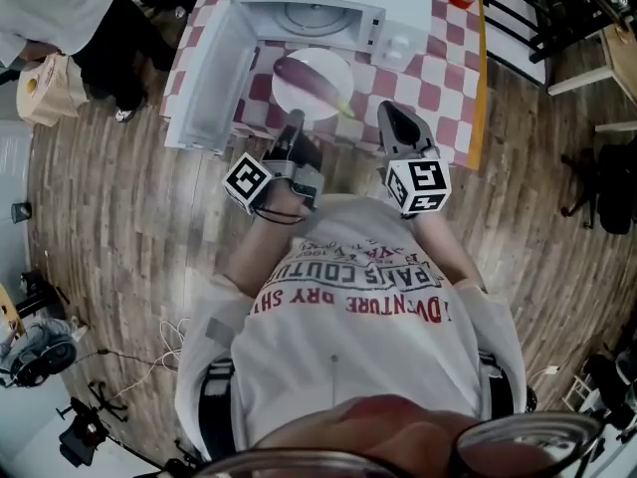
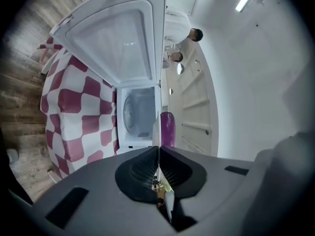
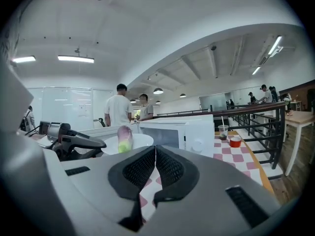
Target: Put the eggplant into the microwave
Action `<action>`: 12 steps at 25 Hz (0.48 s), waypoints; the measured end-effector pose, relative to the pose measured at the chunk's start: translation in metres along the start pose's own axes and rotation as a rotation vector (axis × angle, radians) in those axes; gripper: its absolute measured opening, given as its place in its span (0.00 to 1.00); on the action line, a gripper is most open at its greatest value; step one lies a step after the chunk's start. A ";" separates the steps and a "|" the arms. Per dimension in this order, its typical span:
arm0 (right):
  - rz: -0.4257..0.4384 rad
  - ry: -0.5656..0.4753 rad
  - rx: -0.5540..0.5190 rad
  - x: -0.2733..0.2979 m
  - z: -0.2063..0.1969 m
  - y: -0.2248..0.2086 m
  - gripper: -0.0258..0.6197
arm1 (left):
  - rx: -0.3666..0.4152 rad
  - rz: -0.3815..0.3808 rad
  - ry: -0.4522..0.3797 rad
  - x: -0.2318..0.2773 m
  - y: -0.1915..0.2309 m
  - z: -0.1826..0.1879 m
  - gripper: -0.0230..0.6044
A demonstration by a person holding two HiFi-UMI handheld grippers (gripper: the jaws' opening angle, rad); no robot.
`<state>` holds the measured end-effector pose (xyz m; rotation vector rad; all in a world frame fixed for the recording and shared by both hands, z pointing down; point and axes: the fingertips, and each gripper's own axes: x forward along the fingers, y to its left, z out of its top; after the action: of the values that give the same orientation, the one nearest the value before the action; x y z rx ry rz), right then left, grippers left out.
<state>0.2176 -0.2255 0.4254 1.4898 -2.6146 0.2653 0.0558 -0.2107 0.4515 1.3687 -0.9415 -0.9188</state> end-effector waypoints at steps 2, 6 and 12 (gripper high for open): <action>0.029 -0.004 -0.003 0.008 0.002 -0.010 0.08 | 0.008 0.018 -0.023 0.011 0.004 0.001 0.09; 0.061 0.002 0.014 0.029 0.000 -0.025 0.08 | 0.005 0.045 -0.055 0.030 0.011 0.009 0.09; 0.059 0.021 0.010 0.068 -0.005 -0.040 0.08 | -0.017 0.080 -0.065 0.063 0.029 0.030 0.09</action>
<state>0.2176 -0.3019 0.4468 1.4069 -2.6470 0.2982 0.0503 -0.2807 0.4809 1.2846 -1.0283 -0.9126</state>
